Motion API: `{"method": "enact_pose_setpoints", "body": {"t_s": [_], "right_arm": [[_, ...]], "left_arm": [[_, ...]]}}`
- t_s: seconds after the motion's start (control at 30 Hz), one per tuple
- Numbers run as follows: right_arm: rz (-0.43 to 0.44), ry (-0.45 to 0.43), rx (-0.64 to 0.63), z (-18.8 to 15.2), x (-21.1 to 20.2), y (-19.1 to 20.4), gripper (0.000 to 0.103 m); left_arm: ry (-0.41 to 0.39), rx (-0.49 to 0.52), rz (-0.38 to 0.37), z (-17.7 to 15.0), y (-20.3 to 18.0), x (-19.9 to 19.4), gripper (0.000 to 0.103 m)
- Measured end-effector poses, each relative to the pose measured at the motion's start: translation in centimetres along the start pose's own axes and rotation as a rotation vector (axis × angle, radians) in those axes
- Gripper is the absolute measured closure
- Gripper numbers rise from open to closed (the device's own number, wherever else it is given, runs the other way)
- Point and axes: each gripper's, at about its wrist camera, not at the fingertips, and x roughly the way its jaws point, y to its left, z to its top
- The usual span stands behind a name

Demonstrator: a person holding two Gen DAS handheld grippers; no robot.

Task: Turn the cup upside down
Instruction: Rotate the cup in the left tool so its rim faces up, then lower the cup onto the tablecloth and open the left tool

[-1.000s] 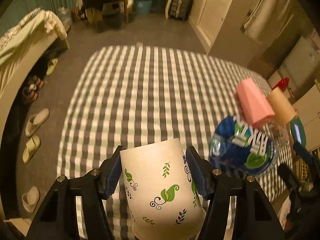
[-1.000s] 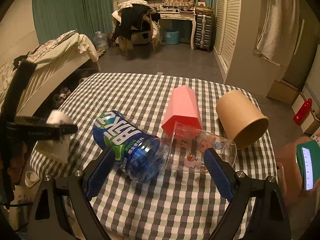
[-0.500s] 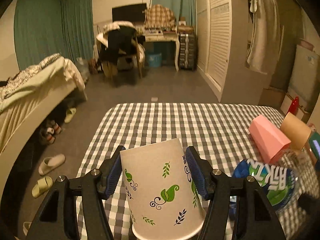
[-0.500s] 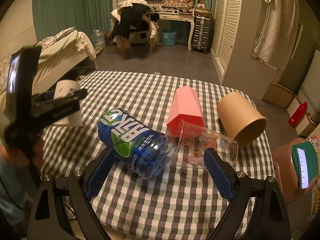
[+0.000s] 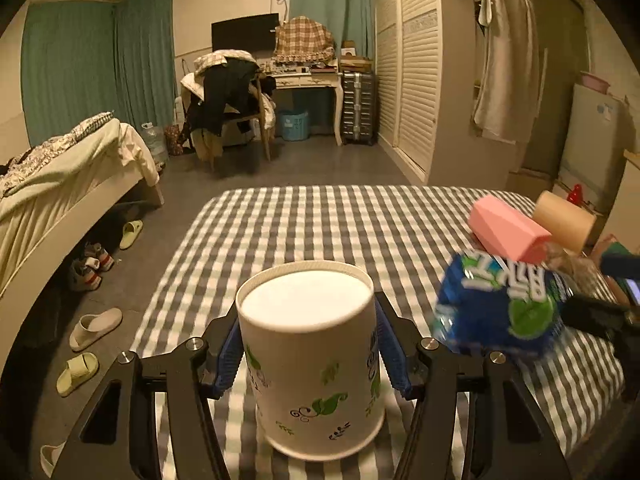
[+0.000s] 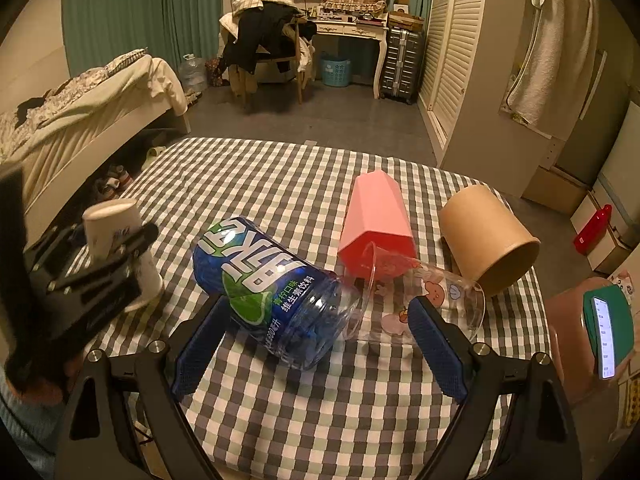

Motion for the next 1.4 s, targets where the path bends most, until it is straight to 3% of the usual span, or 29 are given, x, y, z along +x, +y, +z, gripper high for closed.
{"method": "enact_pose_setpoints", "body": {"t_s": [0.37, 0.43, 0.5, 0.67, 1.0, 1.4], "right_arm": [[0.0, -0.001, -0.011, 0.0, -0.5, 0.7, 0.013], [-0.003, -0.007, -0.011, 0.0, -0.9, 0.7, 0.013], [-0.01, -0.014, -0.009, 0.0, -1.3, 0.7, 0.013], [-0.005, -0.019, 0.004, -0.1, -2.1, 0.7, 0.013], [-0.029, -0.088, 0.002, 0.4, -5.0, 1.0, 0.013], [-0.046, -0.2, 0.047, 1.9, -8.6, 2.2, 0.013]], "left_arm": [[0.042, -0.021, -0.038, -1.0, 0.0, -0.7, 0.042], [0.04, -0.027, -0.033, -1.0, 0.1, -0.8, 0.039], [0.046, -0.027, -0.038, -0.8, 0.2, -0.9, 0.026], [0.032, -0.023, -0.043, -0.3, 0.1, -1.5, 0.021], [-0.029, -0.075, -0.101, 2.9, 1.5, -3.7, 0.021], [-0.051, -0.086, -0.044, 5.0, 5.6, -8.3, 0.021]]}}
